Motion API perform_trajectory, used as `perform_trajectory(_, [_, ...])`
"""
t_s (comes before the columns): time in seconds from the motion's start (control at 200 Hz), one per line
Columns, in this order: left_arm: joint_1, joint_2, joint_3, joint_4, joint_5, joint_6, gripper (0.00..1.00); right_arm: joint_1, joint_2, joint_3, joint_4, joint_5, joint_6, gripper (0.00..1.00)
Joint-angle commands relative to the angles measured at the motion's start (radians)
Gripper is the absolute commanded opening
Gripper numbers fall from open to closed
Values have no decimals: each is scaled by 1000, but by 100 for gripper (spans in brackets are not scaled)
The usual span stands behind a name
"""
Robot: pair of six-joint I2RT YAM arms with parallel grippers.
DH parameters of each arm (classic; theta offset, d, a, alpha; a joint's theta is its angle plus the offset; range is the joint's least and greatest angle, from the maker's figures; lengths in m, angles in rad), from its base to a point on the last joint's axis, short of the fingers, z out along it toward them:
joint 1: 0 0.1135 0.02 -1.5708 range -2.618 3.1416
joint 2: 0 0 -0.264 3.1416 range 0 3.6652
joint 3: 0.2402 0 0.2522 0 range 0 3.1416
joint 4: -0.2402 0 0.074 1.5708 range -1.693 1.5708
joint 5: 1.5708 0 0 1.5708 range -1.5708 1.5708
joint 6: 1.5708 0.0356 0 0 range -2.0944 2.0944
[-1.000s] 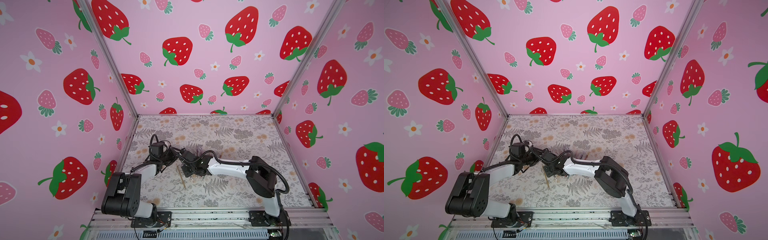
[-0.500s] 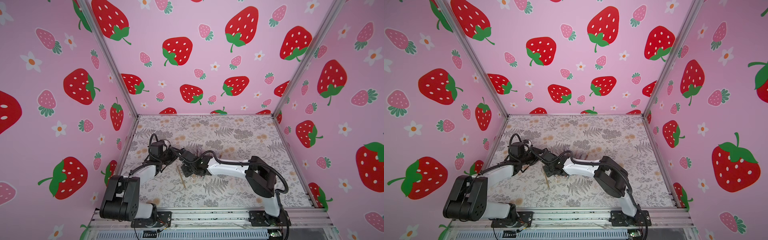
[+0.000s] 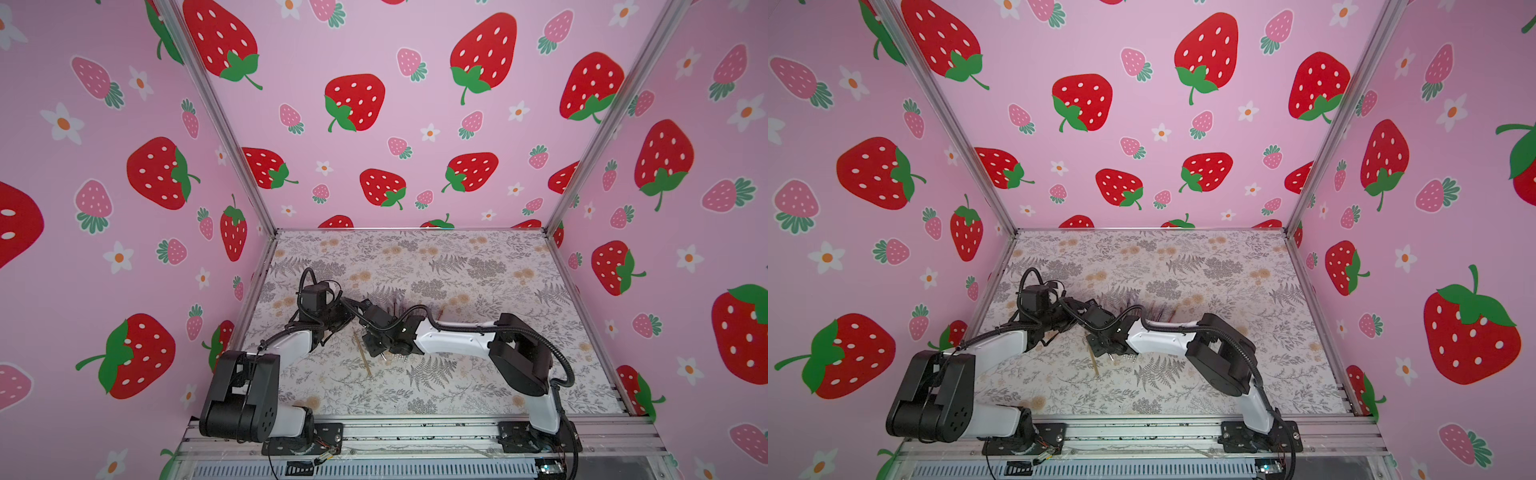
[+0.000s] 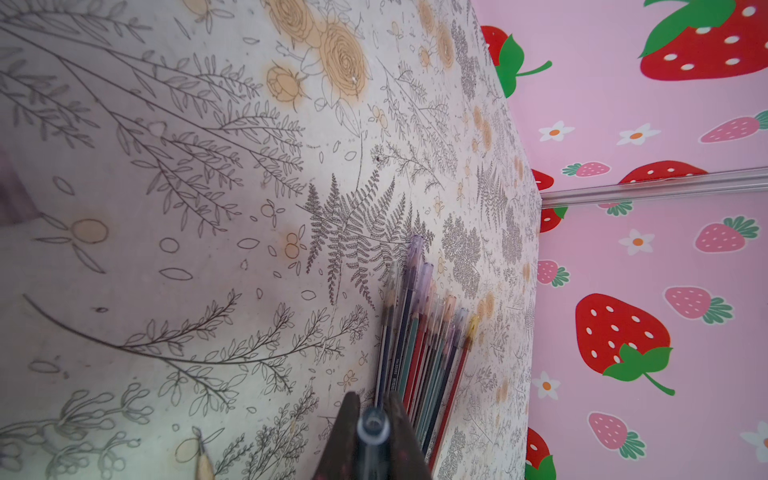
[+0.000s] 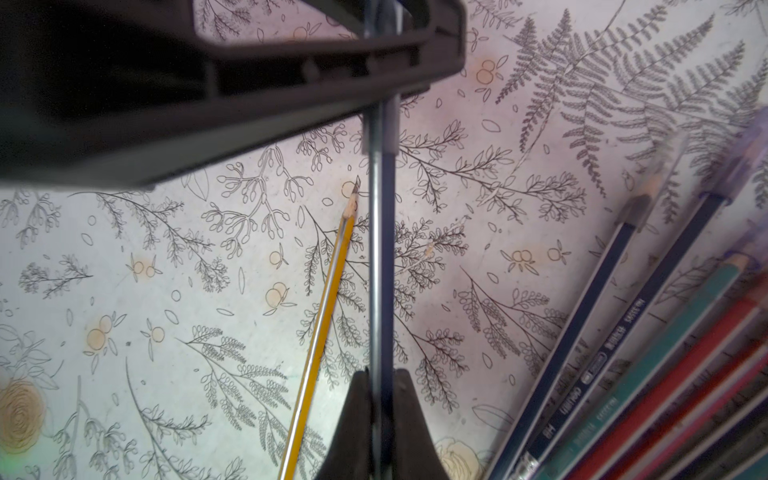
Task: Remove the protective cover of the pencils
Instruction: Remove the protective sleeve from the pencil, then place the pencil at the center of the board.
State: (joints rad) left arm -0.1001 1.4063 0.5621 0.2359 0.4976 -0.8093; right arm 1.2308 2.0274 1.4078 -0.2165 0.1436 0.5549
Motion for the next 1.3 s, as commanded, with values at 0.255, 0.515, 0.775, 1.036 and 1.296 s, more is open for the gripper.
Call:
perform_trajectory(0.255, [-16, -7, 65, -55, -110, 17, 0, 32, -86, -143, 85, 32, 51, 0])
perform_trajectory(0.515, [-16, 49, 156, -102, -145, 38, 0, 46, -152, -258, 155, 81, 119, 0])
perform_trajectory(0.775, [-16, 85, 205, -137, -193, 53, 0, 54, -155, -293, 189, 95, 196, 0])
perform_trajectory(1.036, [-18, 199, 322, -252, -259, 88, 0, 54, -89, -208, 86, 108, 277, 0])
perform_trajectory(1.296, [-16, 233, 377, -358, -354, 148, 0, 54, -15, -137, 32, 74, 308, 0])
